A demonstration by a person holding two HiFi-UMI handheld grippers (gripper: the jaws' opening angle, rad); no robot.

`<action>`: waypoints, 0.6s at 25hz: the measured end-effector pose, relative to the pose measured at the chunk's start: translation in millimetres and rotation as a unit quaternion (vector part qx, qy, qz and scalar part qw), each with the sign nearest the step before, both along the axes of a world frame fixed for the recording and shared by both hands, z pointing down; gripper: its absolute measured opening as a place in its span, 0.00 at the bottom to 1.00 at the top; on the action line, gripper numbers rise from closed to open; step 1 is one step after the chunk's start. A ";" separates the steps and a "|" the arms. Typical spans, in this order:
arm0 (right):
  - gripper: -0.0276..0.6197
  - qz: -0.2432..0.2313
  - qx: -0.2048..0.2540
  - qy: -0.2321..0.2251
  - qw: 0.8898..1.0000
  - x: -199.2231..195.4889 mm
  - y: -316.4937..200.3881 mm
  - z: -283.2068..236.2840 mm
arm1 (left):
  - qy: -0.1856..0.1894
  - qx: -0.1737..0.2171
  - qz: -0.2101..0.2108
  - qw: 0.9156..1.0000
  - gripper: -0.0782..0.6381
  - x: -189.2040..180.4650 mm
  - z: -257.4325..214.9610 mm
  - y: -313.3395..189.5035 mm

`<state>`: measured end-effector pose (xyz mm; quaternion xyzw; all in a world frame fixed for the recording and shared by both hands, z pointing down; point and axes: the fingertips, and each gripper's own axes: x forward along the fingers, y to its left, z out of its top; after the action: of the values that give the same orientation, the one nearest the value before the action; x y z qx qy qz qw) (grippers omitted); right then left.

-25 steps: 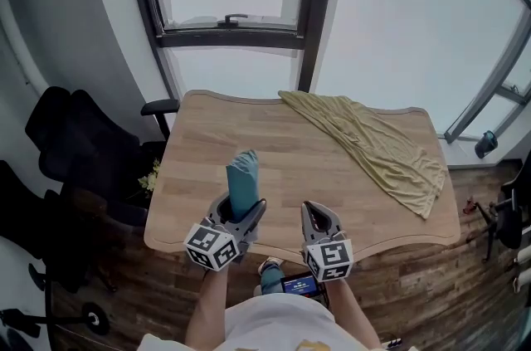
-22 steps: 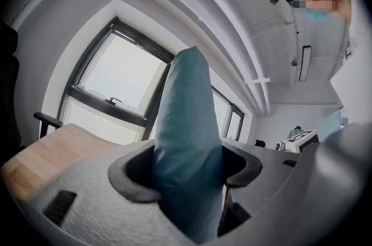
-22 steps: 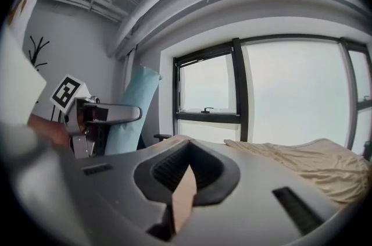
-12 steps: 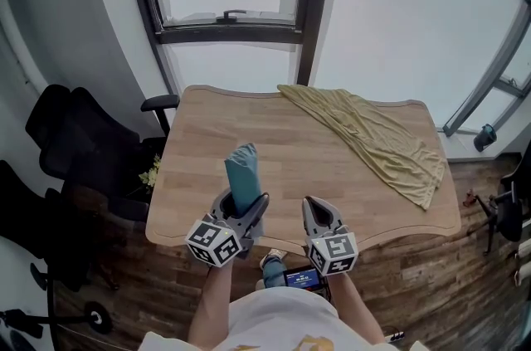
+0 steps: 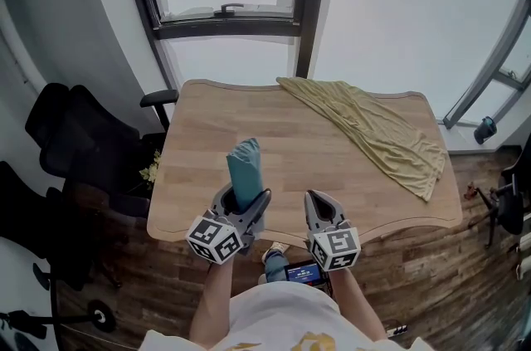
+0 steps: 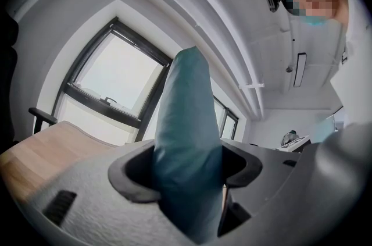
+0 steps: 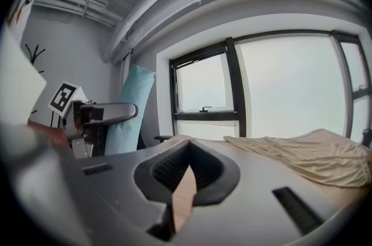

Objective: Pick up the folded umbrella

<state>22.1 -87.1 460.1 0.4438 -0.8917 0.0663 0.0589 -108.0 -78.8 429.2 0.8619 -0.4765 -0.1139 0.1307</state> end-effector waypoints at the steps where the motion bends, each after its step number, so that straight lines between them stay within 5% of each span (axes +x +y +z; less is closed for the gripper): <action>1: 0.06 0.002 0.000 0.000 1.000 -0.1 -0.5 0.3 | -0.002 0.001 0.001 1.000 0.53 0.1 -0.2 0.1; 15: 0.06 0.014 -0.014 -0.005 1.000 1.6 -7.8 5.6 | -0.007 -0.001 0.011 1.000 0.53 -1.6 4.3 -2.8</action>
<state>23.6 -95.0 465.7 0.4553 -0.8846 0.0814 0.0597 -109.7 -81.6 433.5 0.8677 -0.4680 -0.1060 0.1295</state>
